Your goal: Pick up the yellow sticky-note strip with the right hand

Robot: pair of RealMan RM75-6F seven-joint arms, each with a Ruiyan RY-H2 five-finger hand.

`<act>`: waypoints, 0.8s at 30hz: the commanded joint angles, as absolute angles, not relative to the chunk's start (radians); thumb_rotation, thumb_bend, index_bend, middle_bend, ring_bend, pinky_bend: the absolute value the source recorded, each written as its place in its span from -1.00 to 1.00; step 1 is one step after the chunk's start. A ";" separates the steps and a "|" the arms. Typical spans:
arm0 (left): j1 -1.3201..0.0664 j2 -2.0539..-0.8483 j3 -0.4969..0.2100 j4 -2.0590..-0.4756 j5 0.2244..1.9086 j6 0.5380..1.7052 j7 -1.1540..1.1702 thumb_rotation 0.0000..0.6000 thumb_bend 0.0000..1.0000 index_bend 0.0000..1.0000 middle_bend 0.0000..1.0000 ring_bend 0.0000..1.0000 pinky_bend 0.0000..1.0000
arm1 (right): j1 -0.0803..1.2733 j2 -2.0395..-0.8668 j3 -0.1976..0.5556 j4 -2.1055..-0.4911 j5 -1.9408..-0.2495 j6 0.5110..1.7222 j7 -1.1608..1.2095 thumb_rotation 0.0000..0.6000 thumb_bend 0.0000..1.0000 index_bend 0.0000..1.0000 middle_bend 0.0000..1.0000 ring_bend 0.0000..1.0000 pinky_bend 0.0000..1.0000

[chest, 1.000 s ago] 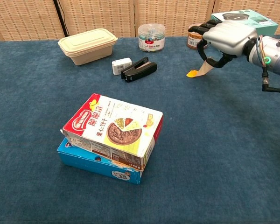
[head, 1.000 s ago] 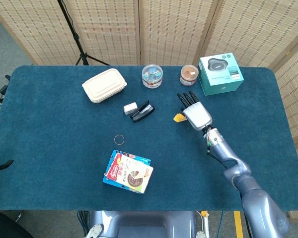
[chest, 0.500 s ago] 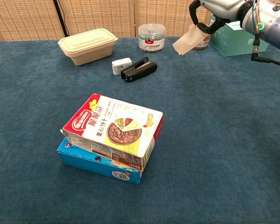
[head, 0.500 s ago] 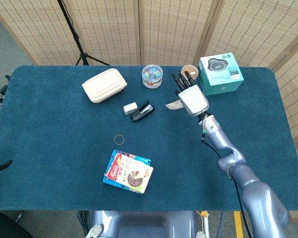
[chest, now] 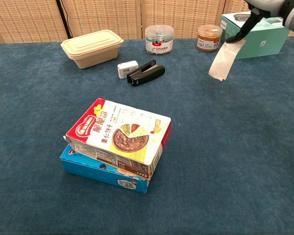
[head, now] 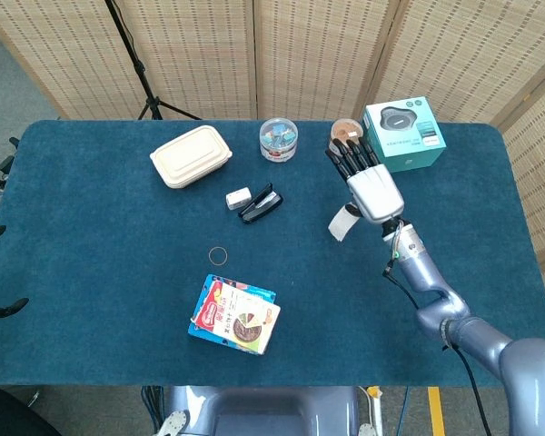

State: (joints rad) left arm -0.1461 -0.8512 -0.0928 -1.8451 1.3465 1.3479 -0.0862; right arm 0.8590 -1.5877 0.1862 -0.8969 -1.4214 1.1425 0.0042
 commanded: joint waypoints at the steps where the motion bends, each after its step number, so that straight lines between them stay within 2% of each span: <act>1: -0.139 -0.845 -0.085 -1.838 1.365 1.355 -0.108 1.00 -1.00 -1.00 -1.00 -1.00 -1.00 | 0.766 -1.417 0.203 -1.174 -1.338 1.142 -0.117 1.00 -1.00 -1.00 -1.00 -1.00 -1.00; 4: -0.133 -0.839 -0.079 -1.827 1.383 1.360 -0.138 1.00 -1.00 -1.00 -1.00 -1.00 -1.00 | 0.714 -1.350 0.206 -1.294 -1.305 1.176 -0.160 1.00 -1.00 -1.00 -1.00 -1.00 -1.00; 10: -0.128 -0.830 -0.073 -1.807 1.396 1.359 -0.181 1.00 -1.00 -1.00 -1.00 -1.00 -1.00 | 0.628 -1.280 0.206 -1.410 -1.284 1.259 -0.173 1.00 -1.00 -1.00 -1.00 -1.00 -1.00; 15: -0.121 -0.823 -0.067 -1.798 1.409 1.367 -0.208 1.00 -1.00 -1.00 -1.00 -1.00 -1.00 | 0.564 -1.251 0.191 -1.433 -1.289 1.311 -0.135 1.00 -1.00 -1.00 -1.00 -1.00 -1.00; 24: -0.102 -0.822 -0.062 -1.790 1.437 1.409 -0.231 1.00 -1.00 -1.00 -1.00 -1.00 -1.00 | 0.488 -1.232 0.167 -1.406 -1.269 1.318 -0.116 1.00 -1.00 -1.00 -1.00 -1.00 -1.00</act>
State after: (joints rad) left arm -0.1042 -0.8210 -0.0625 -1.7912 1.4341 1.4046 -0.2290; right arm 0.4947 -1.2331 0.1701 -1.4116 -1.2711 1.3155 -0.1181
